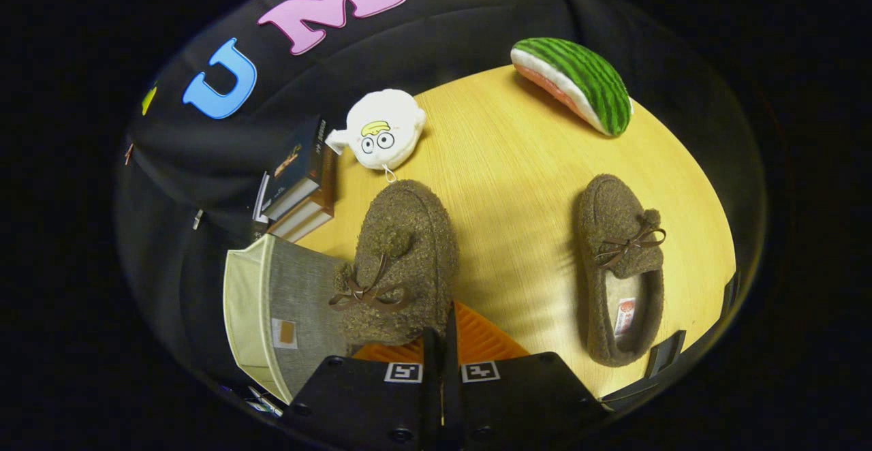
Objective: Open the storage box then place both shoes into the box .Put the left shoe in first, then the right shoe, with the right side of both shoes facing outward in a uniform manner.
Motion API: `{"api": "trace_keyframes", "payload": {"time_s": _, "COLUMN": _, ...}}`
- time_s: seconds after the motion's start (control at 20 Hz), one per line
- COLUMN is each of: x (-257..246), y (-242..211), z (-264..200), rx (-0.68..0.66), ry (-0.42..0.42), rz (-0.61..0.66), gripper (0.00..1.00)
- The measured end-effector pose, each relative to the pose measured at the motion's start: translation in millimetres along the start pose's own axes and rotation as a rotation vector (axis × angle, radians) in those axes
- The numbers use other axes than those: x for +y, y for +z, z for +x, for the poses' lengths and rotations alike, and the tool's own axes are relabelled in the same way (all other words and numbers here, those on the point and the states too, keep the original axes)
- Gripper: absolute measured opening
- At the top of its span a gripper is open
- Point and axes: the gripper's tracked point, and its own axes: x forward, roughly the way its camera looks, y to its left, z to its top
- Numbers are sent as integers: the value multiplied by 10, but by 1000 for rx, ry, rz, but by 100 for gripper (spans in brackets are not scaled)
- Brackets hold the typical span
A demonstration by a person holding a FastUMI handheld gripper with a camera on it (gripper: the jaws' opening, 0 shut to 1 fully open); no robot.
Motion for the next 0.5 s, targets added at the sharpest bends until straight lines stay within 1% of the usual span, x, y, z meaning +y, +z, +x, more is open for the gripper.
{"api": "trace_keyframes", "payload": {"time_s": 0.3, "x": 445, "y": 165, "z": -548, "rx": -122, "ry": 27, "rz": 56, "gripper": 6}}
{"api": "trace_keyframes", "payload": {"time_s": 0.4, "x": 606, "y": 201, "z": -656, "rx": -148, "ry": 39, "rz": 84, "gripper": 6}}
{"api": "trace_keyframes", "payload": {"time_s": 0.5, "x": 780, "y": 212, "z": -736, "rx": -155, "ry": 68, "rz": 125, "gripper": 6}}
